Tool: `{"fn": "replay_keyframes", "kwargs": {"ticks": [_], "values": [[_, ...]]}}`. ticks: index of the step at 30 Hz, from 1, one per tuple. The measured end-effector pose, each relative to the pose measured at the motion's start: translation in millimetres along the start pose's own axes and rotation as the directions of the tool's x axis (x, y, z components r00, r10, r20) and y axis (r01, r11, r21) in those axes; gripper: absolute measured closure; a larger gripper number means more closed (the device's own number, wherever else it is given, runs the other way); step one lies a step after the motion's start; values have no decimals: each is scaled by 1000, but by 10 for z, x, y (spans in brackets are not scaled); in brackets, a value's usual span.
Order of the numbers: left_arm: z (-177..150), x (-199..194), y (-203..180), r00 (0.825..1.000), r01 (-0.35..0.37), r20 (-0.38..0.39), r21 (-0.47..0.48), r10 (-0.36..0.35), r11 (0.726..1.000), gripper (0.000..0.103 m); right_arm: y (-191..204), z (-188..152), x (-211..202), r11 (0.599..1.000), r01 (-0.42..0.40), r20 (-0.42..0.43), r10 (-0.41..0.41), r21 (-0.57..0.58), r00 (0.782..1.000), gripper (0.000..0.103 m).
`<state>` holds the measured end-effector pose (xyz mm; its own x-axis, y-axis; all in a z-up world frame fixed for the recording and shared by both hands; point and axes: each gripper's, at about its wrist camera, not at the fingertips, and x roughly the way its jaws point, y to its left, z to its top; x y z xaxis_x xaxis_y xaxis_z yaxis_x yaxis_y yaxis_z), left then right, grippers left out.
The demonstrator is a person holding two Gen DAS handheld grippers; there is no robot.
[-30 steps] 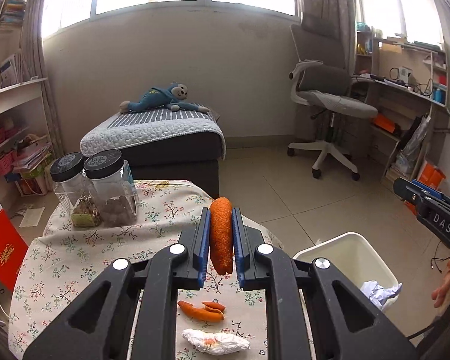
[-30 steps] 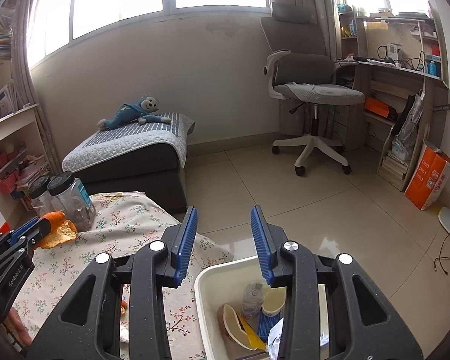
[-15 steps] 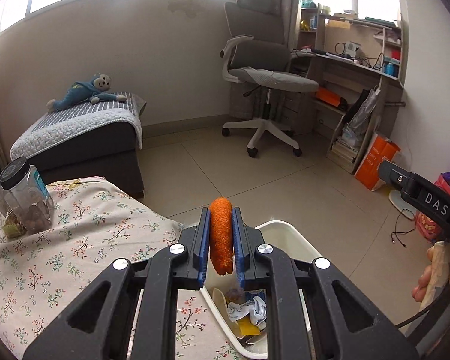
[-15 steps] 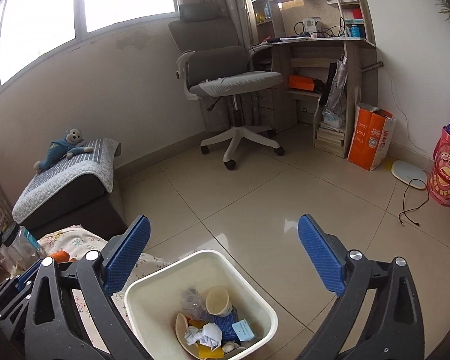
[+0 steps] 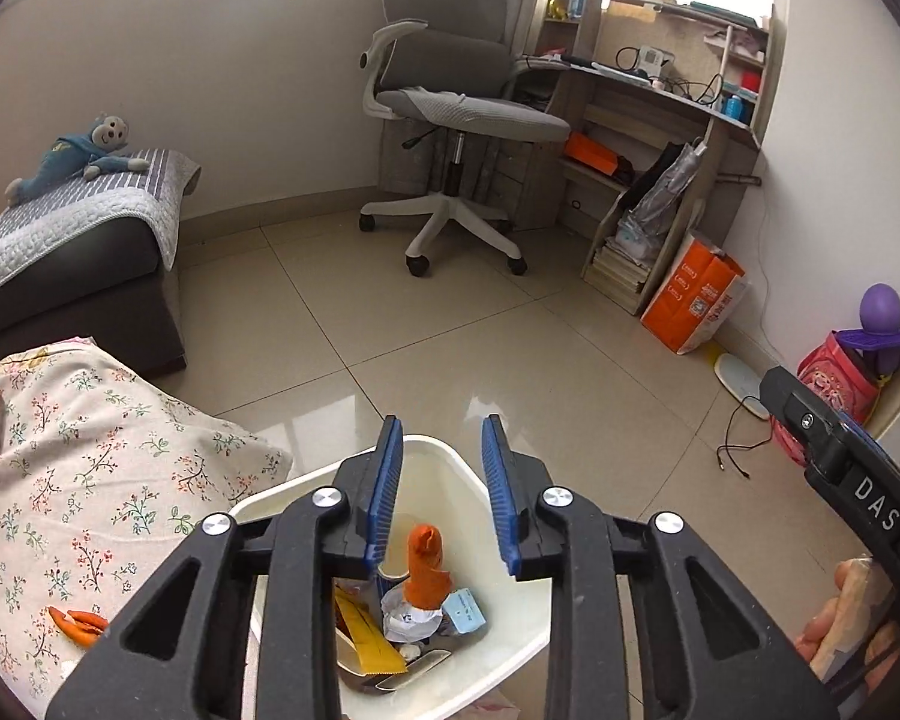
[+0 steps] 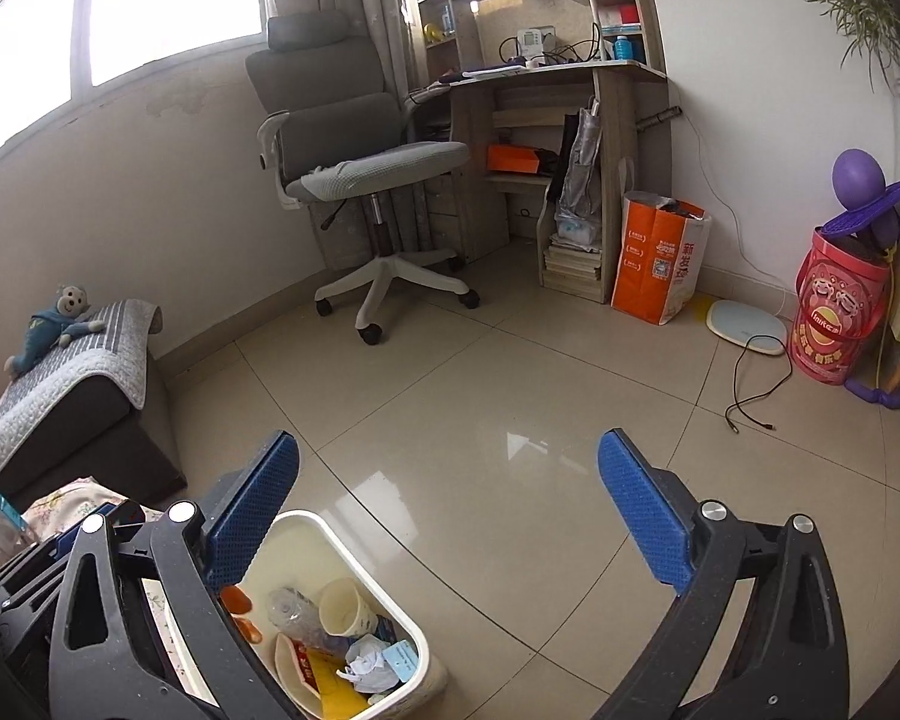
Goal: Collect trash
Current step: 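Lower the carrot piece into the white bin and open the left tool, then grasp the white tissue with the left tool while the right tool grasps the small carrot piece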
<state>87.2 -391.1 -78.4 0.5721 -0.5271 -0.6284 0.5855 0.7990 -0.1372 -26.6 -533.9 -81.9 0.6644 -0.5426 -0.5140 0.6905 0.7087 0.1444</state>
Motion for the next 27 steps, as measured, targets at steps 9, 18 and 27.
{"fn": "replay_keyframes", "kwargs": {"ticks": [9,18,27], "values": [[-54,-145,14,992,-105,62,-57,108,993,23,23,-61,-22,1000,20,1,-20,-24,1000,7],[-162,-298,310,981,-175,56,-153,186,972,16,281,-165,-144,991,6,35,-1,-132,999,7],[-473,-437,699,957,-281,0,-262,291,923,15,629,-344,-168,971,-76,-21,73,-226,997,7]]}}
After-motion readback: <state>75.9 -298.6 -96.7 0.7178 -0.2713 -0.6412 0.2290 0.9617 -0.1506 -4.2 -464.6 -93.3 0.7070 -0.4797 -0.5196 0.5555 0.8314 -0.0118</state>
